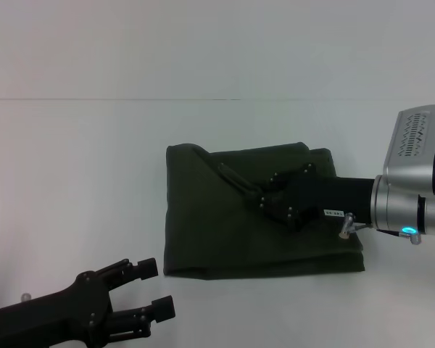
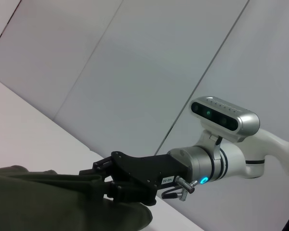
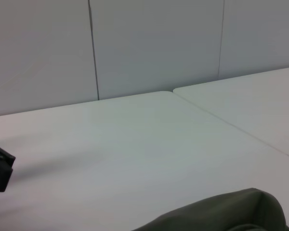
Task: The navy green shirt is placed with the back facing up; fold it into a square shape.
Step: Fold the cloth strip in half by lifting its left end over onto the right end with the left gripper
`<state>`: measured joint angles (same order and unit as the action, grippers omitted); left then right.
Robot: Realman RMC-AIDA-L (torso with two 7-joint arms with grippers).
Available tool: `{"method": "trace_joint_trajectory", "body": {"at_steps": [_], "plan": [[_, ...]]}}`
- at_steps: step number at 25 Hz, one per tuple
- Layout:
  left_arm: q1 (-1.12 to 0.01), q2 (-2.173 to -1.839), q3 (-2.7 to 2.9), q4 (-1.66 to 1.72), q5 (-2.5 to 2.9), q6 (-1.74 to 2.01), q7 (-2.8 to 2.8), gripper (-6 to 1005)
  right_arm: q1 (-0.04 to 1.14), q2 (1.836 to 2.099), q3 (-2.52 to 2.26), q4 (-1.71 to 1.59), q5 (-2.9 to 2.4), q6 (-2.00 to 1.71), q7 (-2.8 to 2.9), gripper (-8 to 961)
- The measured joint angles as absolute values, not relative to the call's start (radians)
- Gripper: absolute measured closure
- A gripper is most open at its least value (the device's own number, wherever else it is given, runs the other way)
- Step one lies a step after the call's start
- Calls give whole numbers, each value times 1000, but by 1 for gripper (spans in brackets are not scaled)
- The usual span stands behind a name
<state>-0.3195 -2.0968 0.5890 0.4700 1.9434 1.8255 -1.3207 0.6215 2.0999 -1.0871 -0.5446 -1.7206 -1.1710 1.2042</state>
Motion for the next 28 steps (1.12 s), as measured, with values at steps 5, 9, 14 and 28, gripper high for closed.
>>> {"method": "trace_joint_trajectory", "body": {"at_steps": [5, 9, 14, 28], "plan": [[-322, -2097, 590, 463, 1944, 1824, -1321, 62, 622, 2100, -1094, -544, -1719, -1160, 1206, 710], [-321, -2097, 591, 463, 1944, 1823, -1321, 62, 622, 2099, -1098, -544, -1722, -1154, 1214, 719], [-320, -2097, 591, 463, 1944, 1822, -1321, 62, 623, 2098, -1098, -543, -1719, -1152, 1218, 840], [-315, -2100, 592, 463, 1945, 1822, -1321, 61, 597, 2090, -1083, -546, -1623, -1158, 1243, 905]]}}
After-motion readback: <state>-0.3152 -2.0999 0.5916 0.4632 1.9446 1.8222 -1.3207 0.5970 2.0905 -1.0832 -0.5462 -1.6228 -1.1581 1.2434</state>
